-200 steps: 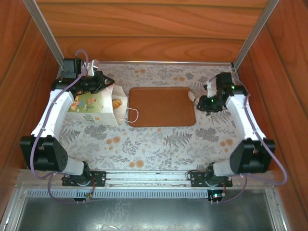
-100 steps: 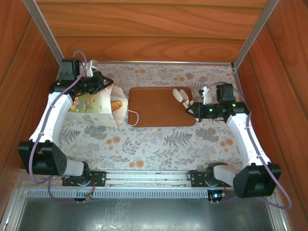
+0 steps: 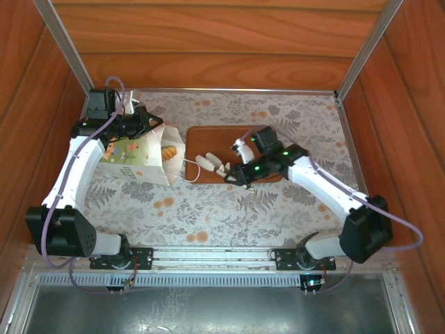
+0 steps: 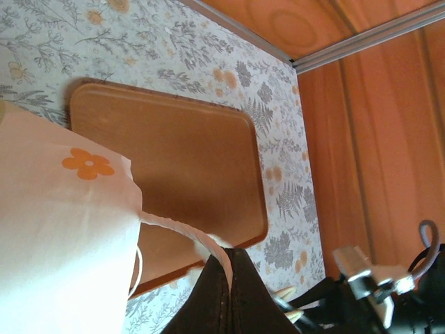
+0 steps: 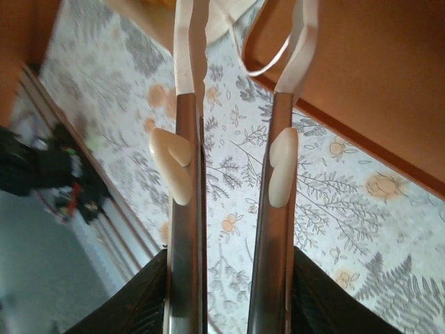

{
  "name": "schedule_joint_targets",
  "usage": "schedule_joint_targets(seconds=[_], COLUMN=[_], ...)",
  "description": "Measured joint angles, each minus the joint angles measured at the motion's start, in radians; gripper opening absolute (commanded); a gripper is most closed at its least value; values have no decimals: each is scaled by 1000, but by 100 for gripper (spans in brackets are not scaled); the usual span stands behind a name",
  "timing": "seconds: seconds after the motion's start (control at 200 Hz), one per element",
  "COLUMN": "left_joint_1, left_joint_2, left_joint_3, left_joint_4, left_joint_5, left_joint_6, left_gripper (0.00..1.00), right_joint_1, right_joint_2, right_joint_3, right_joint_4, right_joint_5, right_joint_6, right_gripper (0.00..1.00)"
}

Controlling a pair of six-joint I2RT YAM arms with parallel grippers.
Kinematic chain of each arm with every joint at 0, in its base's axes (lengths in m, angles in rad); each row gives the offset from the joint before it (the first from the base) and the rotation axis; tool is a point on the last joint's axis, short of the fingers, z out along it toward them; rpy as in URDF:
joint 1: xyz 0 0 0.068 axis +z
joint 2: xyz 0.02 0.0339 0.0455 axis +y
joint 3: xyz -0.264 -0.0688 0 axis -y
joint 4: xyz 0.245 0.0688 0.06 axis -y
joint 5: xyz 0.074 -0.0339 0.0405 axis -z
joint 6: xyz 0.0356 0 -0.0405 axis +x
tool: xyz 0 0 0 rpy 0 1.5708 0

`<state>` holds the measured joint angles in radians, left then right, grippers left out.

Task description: Take the fake bread out of the paper bag

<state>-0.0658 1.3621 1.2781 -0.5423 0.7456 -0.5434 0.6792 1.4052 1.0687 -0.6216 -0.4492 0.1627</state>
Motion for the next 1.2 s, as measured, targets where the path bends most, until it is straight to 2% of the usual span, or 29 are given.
schedule_joint_targets(seconds=[0.135, 0.23, 0.445, 0.67, 0.82, 1.204], left_joint_1=[0, 0, 0, 0, 0, 0], left_joint_2=[-10, -13, -13, -13, -13, -13], left_joint_3=[-1, -2, -3, -3, -3, -3], left_joint_4=[0, 0, 0, 0, 0, 0], left_joint_5=[-9, -11, -11, -10, -9, -5], left_joint_6=[0, 0, 0, 1, 0, 0], left_gripper=[0, 0, 0, 0, 0, 0], right_joint_1=[123, 167, 206, 213, 212, 213], right_joint_2=[101, 174, 351, 448, 472, 570], right_joint_3=[82, 175, 365, 426, 454, 579], right_joint_4=[10, -2, -24, -48, -52, -59], right_joint_5=[142, 229, 397, 526, 579, 598], right_joint_6=[-112, -212, -432, -602, -686, -788], right_gripper=[44, 45, 48, 53, 52, 52])
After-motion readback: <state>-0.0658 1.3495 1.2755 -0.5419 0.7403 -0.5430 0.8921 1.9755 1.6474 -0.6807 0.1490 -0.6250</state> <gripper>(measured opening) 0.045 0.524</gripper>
